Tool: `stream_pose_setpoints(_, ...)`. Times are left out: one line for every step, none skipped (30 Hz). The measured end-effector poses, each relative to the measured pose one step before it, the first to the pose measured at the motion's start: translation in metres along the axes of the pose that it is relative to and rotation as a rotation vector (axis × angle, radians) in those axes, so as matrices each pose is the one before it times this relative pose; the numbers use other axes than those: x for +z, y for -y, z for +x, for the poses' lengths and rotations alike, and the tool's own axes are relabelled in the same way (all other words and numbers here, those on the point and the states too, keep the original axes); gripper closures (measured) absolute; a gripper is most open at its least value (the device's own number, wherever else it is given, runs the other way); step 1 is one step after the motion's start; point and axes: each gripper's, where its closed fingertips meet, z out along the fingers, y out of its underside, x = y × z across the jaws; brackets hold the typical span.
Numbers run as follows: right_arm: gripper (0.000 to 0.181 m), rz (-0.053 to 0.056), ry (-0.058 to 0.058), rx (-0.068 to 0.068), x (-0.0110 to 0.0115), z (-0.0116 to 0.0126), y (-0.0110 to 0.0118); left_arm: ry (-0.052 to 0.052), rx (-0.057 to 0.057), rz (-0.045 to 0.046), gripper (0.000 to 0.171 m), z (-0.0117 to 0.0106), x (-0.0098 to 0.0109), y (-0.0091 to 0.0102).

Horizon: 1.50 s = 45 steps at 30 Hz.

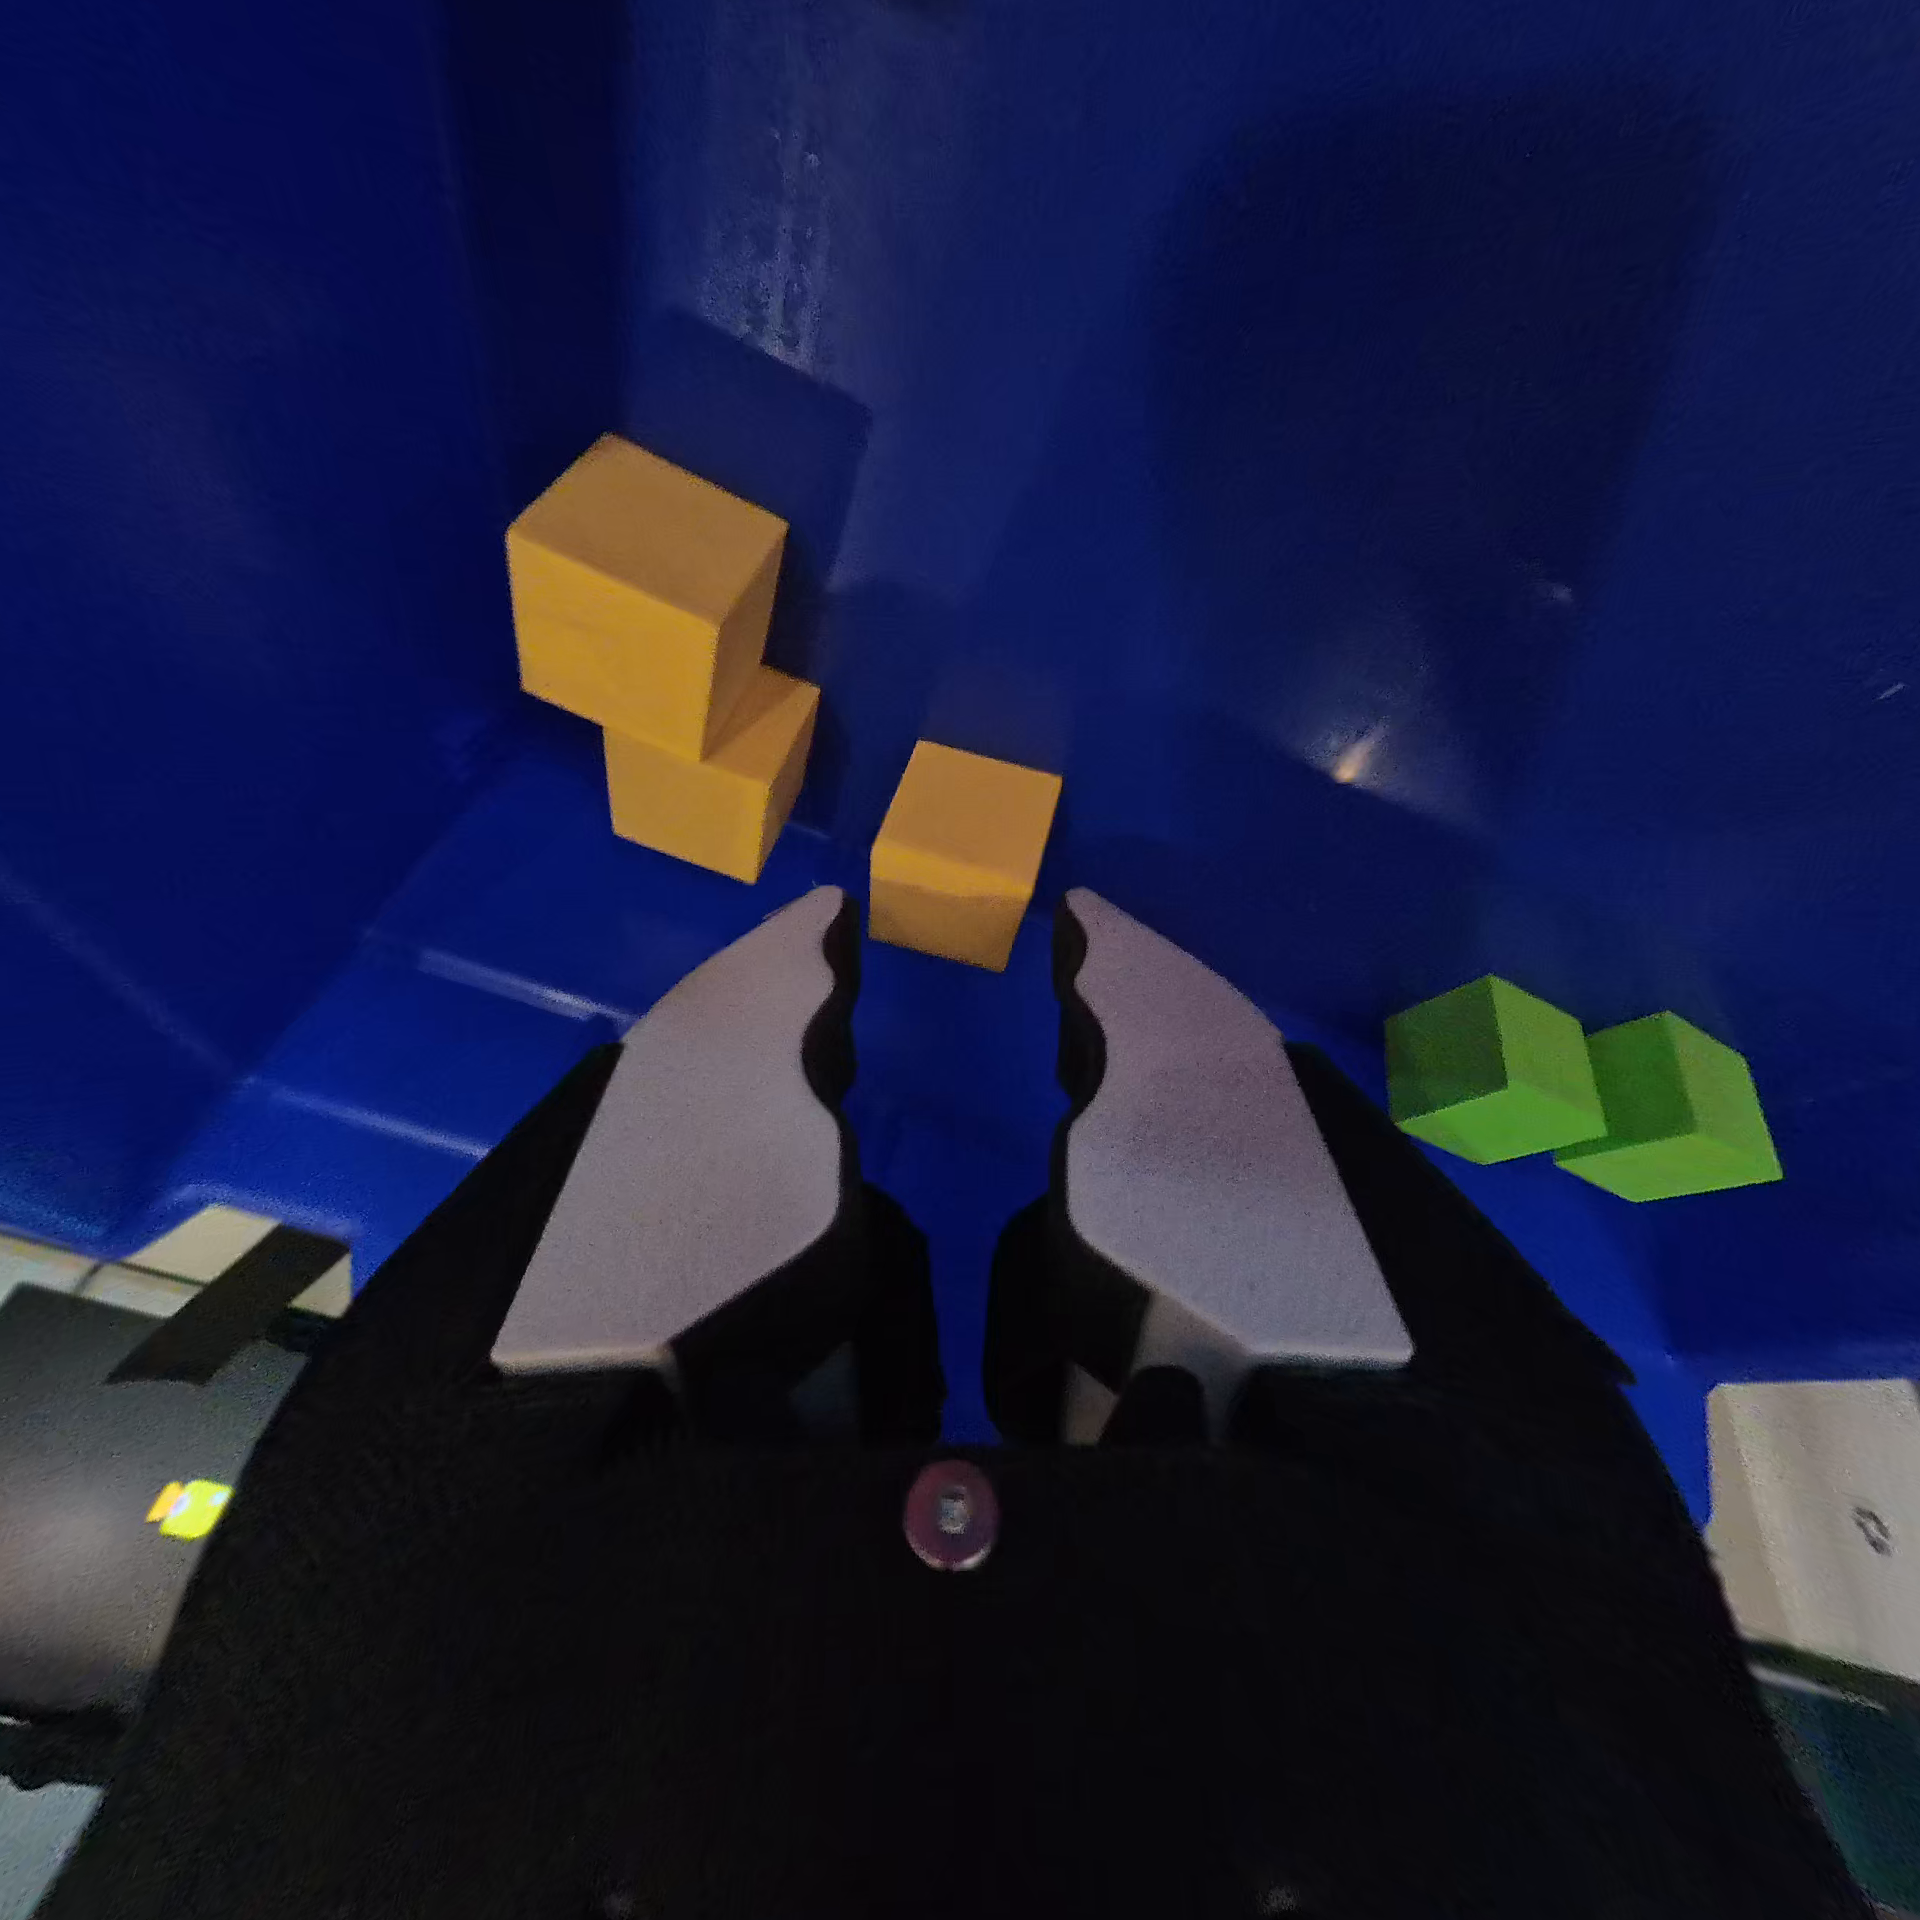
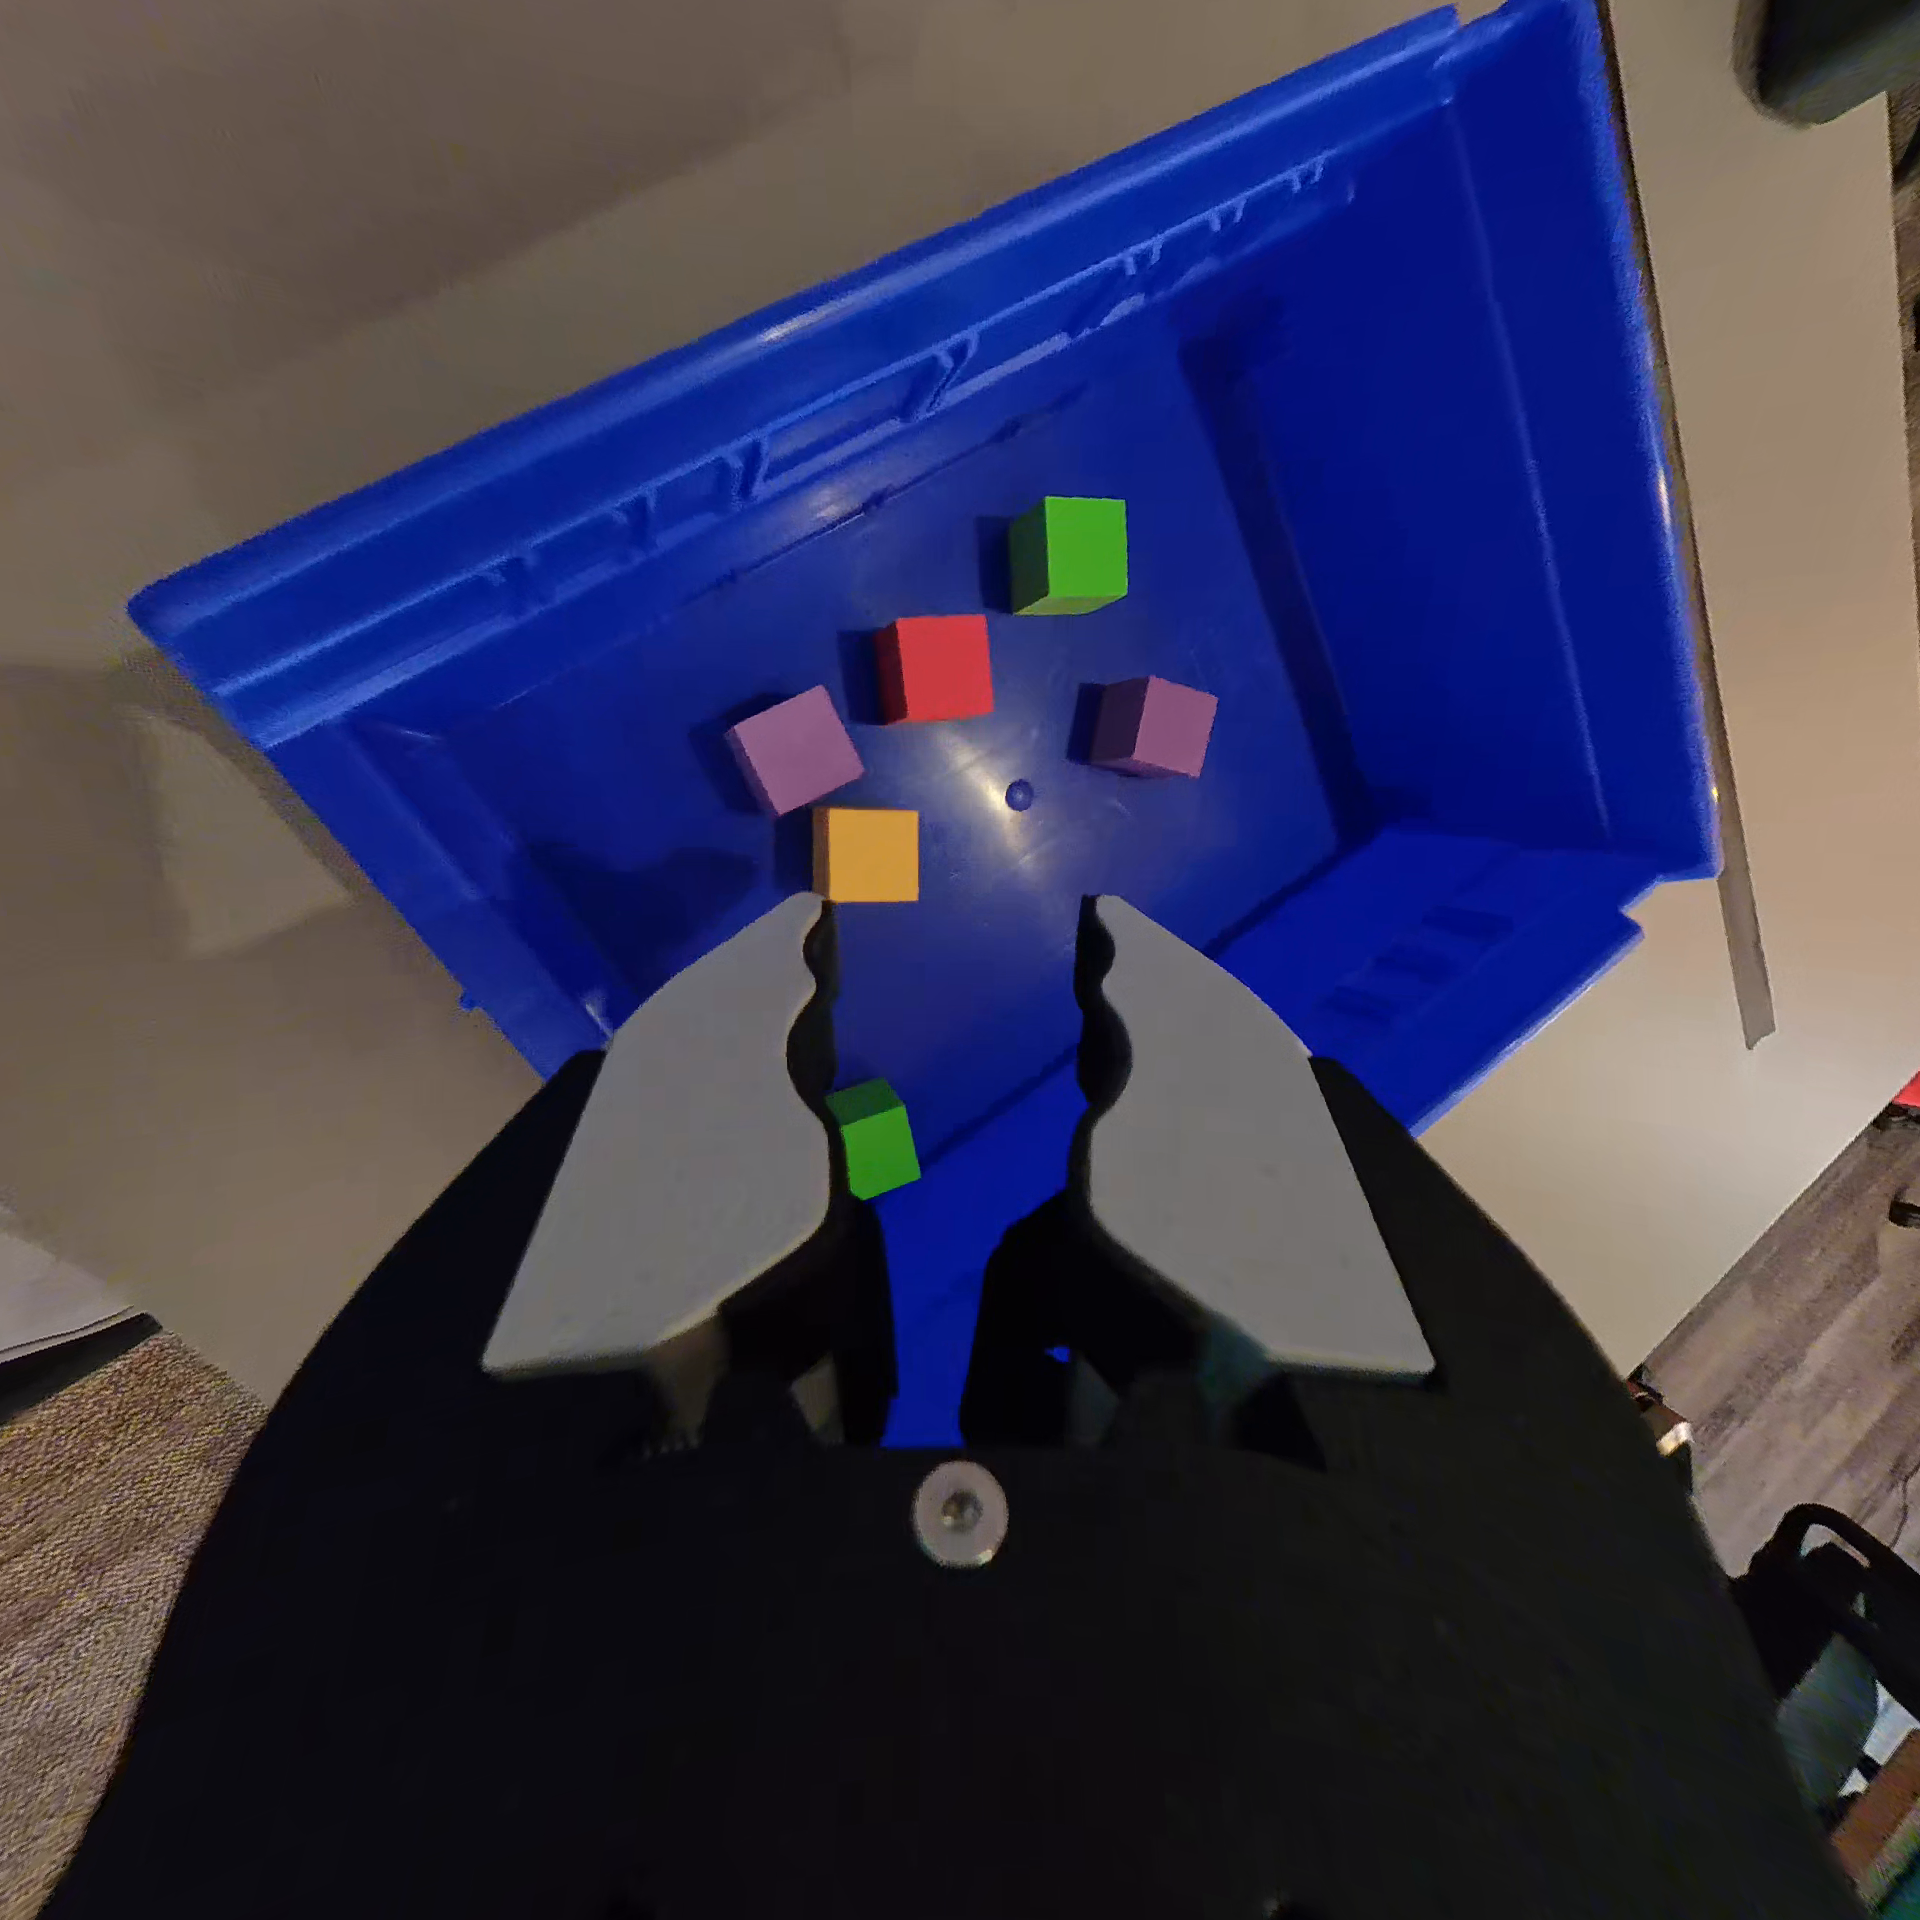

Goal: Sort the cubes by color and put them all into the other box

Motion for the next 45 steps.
stream_pose_setpoints(0.137,0.0038,-0.0065,-0.0023,-0.00155,-0.00070,-0.00087,-0.0095,-0.0028,-0.01836,0.136,0.00025,0.00281,-0.00051)
stream_pose_setpoints(0.138,0.0051,-0.0031,0.0003,-0.00169,-0.00094,-0.00074,0.0049,-0.0011,-0.02448,0.139,-0.00163,0.00241,-0.00174)
stream_pose_setpoints(0.138,0.0057,-0.0035,0.0023,-0.00210,-0.00094,-0.00070,0.0007,0.0014,-0.01458,0.140,-0.00069,0.00108,-0.00065)
stream_pose_setpoints(0.138,0.0089,-0.0064,-0.0002,-0.00251,-0.00091,-0.00037,-0.0057,-0.0012,-0.00088,0.141,0.00026,-0.00034,0.00047)
stream_pose_setpoints(0.138,0.0098,-0.0075,-0.0005,-0.00271,-0.00100,-0.00022,-0.0119,-0.0101,-0.00106,0.141,0.00091,-0.00066,-0.00042)
stream_pose_setpoints(0.139,0.0083,-0.0074,-0.0002,-0.00289,-0.00121,-0.00029,-0.0178,-0.0201,0.01181,0.141,0.00129,-0.00194,0.00016)
stream_pose_setpoints(0.139,0.0169,-0.0096,0.0007,-0.00310,-0.00124,0.00101,-0.0245,-0.0212,0.03027,0.141,0.00224,-0.00398,0.00092)
stream_pose_setpoints(0.139,0.0273,-0.0032,0.0010,-0.00300,-0.00246,0.00291,-0.0368,-0.0193,0.05686,0.141,0.00453,-0.00672,0.00278)
stream_pose_setpoints(0.139,0.0332,0.0068,0.0008,-0.00255,-0.00443,0.00413,-0.0476,-0.0197,0.08212,0.141,0.00653,-0.00959,0.00516)
stream_pose_setpoints(0.139,0.0441,0.0085,0.0019,-0.00189,-0.00508,0.00655,-0.0554,-0.0184,0.09350,0.141,0.00859,-0.01159,0.00613)
stream_pose_setpoints(0.139,0.0568,0.0122,-0.0007,-0.00112,-0.00614,0.00904,-0.0798,-0.0105,0.10524,0.141,0.01315,-0.01287,0.00742)
stream_pose_setpoints(0.139,0.0634,0.0165,-0.0057,-0.00010,-0.00728,0.01068,-0.1112,-0.0030,0.12673,0.141,0.01887,-0.01393,0.01077)
stream_pose_setpoints(0.139,0.0730,0.0091,-0.0157,0.00086,-0.00708,0.01276,-0.1331,-0.0007,0.13057,0.141,0.02352,-0.01318,0.01230)
stream_pose_setpoints(0.139,0.0771,0.0021,-0.0241,0.00196,-0.00681,0.01376,-0.1511,0.0030,0.11996,0.142,0.02754,-0.01076,0.01196)
stream_pose_setpoints(0.138,0.0667,-0.0031,-0.0346,0.00294,-0.00659,0.01318,-0.1593,0.0051,0.09806,0.141,0.02950,-0.00654,0.00987)
stream_pose_setpoints(0.137,0.0578,-0.0113,-0.0410,0.00371,-0.00544,0.01283,-0.1438,0.0004,0.06761,0.141,0.02716,-0.00226,0.00614)
stream_pose_setpoints(0.136,0.0524,-0.0128,-0.0402,0.00431,-0.00516,0.01316,-0.1176,-0.0033,0.04294,0.141,0.02242,0.00132,0.00308)
stream_pose_setpoints(0.135,0.0520,-0.0057,-0.0395,0.00431,-0.00610,0.01424,-0.0924,-0.0067,0.02297,0.142,0.01774,0.00394,0.00054)
stream_pose_setpoints(0.134,0.0542,-0.0013,-0.0389,0.00401,-0.00646,0.01518,-0.0711,-0.0110,0.00488,0.142,0.01330,0.00573,-0.00157)
stream_pose_setpoints(0.133,0.0529,-0.0014,-0.0389,0.00385,-0.00583,0.01564,-0.0646,-0.0105,-0.00392,0.142,0.01125,0.00657,-0.00218)
stream_pose_setpoints(0.132,0.0421,-0.0020,-0.0380,0.00380,-0.00491,0.01461,-0.0572,-0.0111,-0.00703,0.141,0.00923,0.00666,-0.00177)
stream_pose_setpoints(0.131,0.0303,-0.0033,-0.0321,0.00380,-0.00330,0.01297,-0.0430,-0.0080,-0.00578,0.141,0.00653,0.00640,-0.00087)
stream_pose_setpoints(0.131,0.0229,0.0097,-0.0187,0.00380,-0.00365,0.01132,-0.0353,-0.0008,-0.00736,0.141,0.00547,0.00590,-0.00055)
stream_pose_setpoints(0.131,0.0164,0.0158,-0.0091,0.00388,-0.00352,0.00966,-0.0231,0.0037,-0.01065,0.141,0.00399,0.00564,-0.00044)
stream_pose_setpoints(0.131,0.0136,0.0061,-0.0113,0.00368,-0.00180,0.00803,-0.0095,0.0060,-0.01416,0.141,0.00210,0.00552,-0.00045)
stream_pose_setpoints(0.132,0.0021,0.0134,-0.0085,0.00379,-0.00207,0.00533,-0.0106,0.0062,-0.01714,0.141,0.00243,0.00553,-0.00069)
stream_pose_setpoints(0.132,0.0023,0.0140,-0.0045,0.00361,-0.00173,0.00441,-0.0142,0.0085,-0.01520,0.141,0.00319,0.00546,-0.00015)
stream_pose_setpoints(0.132,0.0051,0.0166,0.0002,0.00315,-0.00216,0.00387,-0.0069,0.0111,-0.01412,0.141,0.00256,0.00507,0.00024)
stream_pose_setpoints(0.132,0.0039,0.0135,0.0031,0.00263,-0.00175,0.00333,-0.0004,0.0121,-0.01279,0.141,0.00185,0.00477,0.00048)
stream_pose_setpoints(0.134,0.0046,0.0101,0.0005,0.00207,-0.00141,0.00294,-0.0053,0.0127,-0.01352,0.141,0.00260,0.00446,0.00045)
stream_pose_setpoints(0.136,0.0000,0.0072,-0.0014,0.00144,-0.00118,0.00188,-0.0058,0.0108,-0.01170,0.141,0.00249,0.00401,0.00053)
stream_pose_setpoints(0.144,0.0062,0.0060,-0.0052,0.00036,-0.00139,0.00248,-0.0005,0.0070,-0.00964,0.141,0.00147,0.00325,0.00056)
stream_pose_setpoints(0.152,0.0094,0.0152,-0.0098,-0.00078,-0.00306,0.00234,-0.0009,0.0068,-0.00597,0.141,0.00108,0.00207,0.00072)
stream_pose_setpoints(0.152,0.0027,-0.0105,0.0019,-0.00120,0.00085,0.00083,-0.0009,0.0099,-0.00112,0.141,0.00091,0.00060,0.00092)
stream_pose_setpoints(0.152,-0.0089,0.0004,0.0013,-0.00085,0.00015,-0.00123,0.0084,0.0169,0.00015,0.141,-0.00058,0.00061,0.00089)
stream_pose_setpoints(0.153,-0.0082,0.0008,-0.0051,-0.00118,0.00018,-0.00157,0.0079,0.0193,-0.00016,0.141,-0.00070,0.00101,0.00113)
stream_pose_setpoints(0.153,-0.0044,-0.0077,-0.0067,-0.00239,0.00180,-0.00135,-0.0001,0.0181,0.01164,0.137,0.00067,0.00073,0.00290)
stream_pose_setpoints(0.153,-0.0099,-0.0039,-0.0011,-0.00332,0.00239,-0.00255,0.0078,0.0245,0.02550,0.124,0.00056,-0.00021,0.00437)
stream_pose_setpoints(0.153,-0.0122,-0.0093,-0.0006,-0.00521,0.00433,-0.00381,0.0188,0.0332,0.03196,0.113,0.00006,-0.00136,0.00510)
stream_pose_setpoints(0.153,-0.0175,-0.0202,-0.0013,-0.00691,0.00768,-0.00613,0.0214,0.0399,0.03231,0.112,0.00071,-0.00234,0.00506)
stream_pose_setpoints(0.153,-0.0317,-0.0245,0.0081,-0.00813,0.01134,-0.01015,0.0417,0.0397,0.03169,0.110,-0.00111,-0.00326,0.00496)
stream_pose_setpoints(0.153,-0.0489,-0.0243,0.0200,-0.00812,0.01496,-0.01532,0.0781,0.0424,0.03313,0.110,-0.00484,-0.00436,0.00495)
stream_pose_setpoints(0.153,-0.0730,-0.0245,0.0359,-0.00606,0.01910,-0.02228,0.1135,0.0480,0.02780,0.110,-0.00832,-0.00516,0.00387)
stream_pose_setpoints(0.153,-0.1117,-0.0086,0.0535,-0.00183,0.02051,-0.03021,0.1291,0.0570,0.02270,0.110,-0.00880,-0.00547,0.00297)
stream_pose_setpoints(0.153,-0.1303,0.0136,0.0629,0.00291,0.01866,-0.03348,0.1216,0.0680,0.03470,0.110,-0.00611,-0.00572,0.00414)
